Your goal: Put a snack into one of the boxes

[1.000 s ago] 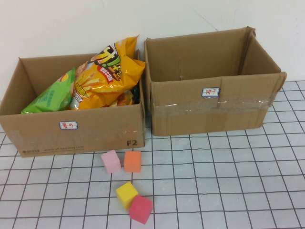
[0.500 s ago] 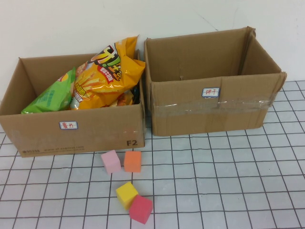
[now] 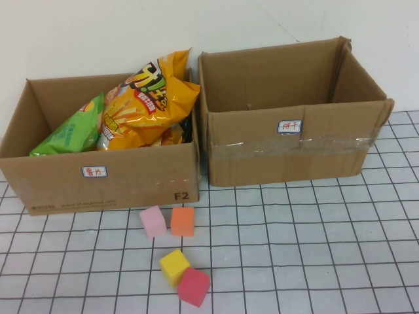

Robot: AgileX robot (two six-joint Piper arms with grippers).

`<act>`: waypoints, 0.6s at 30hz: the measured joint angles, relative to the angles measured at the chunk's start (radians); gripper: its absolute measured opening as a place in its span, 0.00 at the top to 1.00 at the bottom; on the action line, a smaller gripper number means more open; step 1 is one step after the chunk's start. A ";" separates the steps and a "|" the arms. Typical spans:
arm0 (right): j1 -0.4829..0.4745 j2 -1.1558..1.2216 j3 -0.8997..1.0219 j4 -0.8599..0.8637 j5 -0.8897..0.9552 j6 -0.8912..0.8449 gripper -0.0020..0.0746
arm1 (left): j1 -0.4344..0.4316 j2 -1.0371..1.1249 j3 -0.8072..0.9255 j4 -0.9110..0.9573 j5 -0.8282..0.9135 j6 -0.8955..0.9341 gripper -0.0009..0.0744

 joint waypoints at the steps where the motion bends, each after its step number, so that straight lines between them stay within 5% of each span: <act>1: 0.000 0.000 0.000 0.000 0.000 0.000 0.97 | 0.035 -0.023 0.020 -0.033 -0.010 0.026 0.99; 9: 0.000 0.000 0.000 0.002 0.000 0.000 0.97 | 0.224 -0.071 0.172 -0.245 -0.173 0.227 0.99; 18: 0.000 0.000 0.000 0.002 0.000 0.000 0.97 | 0.240 -0.071 0.174 -0.483 -0.030 0.503 0.99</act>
